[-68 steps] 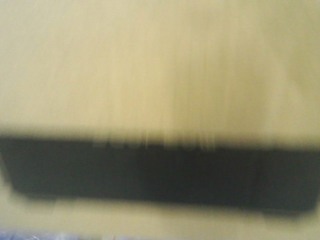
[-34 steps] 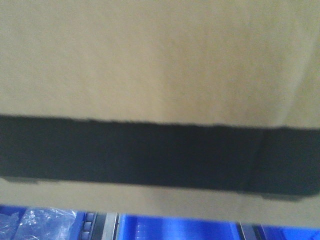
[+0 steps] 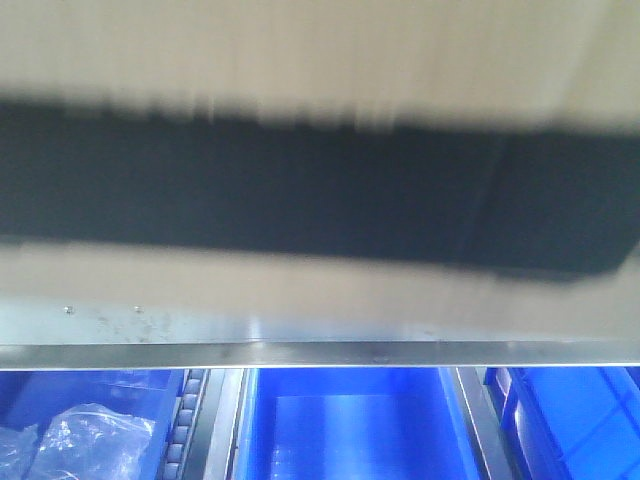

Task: Grab box from left shelf to table start
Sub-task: 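Lift the box with both grippers and pull it off the shelf toward the robot, then hold the box with both grippers while the base turns away from the shelf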

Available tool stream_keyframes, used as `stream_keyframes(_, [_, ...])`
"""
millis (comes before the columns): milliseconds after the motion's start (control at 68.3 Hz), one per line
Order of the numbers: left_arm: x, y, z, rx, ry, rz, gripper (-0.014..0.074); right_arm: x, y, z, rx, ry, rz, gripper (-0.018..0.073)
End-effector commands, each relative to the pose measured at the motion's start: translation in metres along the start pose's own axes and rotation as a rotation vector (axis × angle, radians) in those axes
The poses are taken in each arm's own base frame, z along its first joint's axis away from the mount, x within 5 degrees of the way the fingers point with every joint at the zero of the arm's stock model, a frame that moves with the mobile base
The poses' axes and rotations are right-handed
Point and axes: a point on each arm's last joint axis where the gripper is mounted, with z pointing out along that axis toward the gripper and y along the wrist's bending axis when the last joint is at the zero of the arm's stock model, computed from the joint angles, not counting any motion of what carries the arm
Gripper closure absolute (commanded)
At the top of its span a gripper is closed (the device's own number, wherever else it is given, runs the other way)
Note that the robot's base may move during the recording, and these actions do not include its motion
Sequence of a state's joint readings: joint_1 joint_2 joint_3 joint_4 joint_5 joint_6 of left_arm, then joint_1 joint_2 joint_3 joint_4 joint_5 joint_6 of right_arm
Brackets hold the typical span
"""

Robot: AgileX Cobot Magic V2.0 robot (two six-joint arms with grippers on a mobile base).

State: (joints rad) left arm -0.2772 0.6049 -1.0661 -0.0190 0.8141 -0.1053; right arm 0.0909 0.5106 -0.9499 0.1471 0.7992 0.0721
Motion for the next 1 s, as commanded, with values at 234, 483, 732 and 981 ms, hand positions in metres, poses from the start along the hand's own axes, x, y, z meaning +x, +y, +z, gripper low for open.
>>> stream_keyframes(234, [-0.0290, -0.0078, -0.0183, 0.087, -0.247, -0.079, 0.0692, -0.0294, 0.0016, -0.0121, 0.009, -0.275, -0.045, 0.0501])
stream_keyframes(483, [-0.0261, -0.0074, -0.0155, 0.085, -0.235, -0.080, 0.0692, -0.0298, 0.0017, -0.0123, 0.008, -0.281, -0.045, 0.0501])
stream_keyframes(732, [-0.0261, -0.0074, -0.0155, 0.085, -0.235, -0.080, 0.0692, -0.0297, 0.0017, -0.0122, 0.008, -0.279, -0.045, 0.0501])
stream_keyframes(981, [-0.0261, -0.0074, -0.0155, 0.085, -0.235, -0.080, 0.0692, -0.0296, 0.0016, -0.0122, 0.008, -0.278, -0.045, 0.0501])
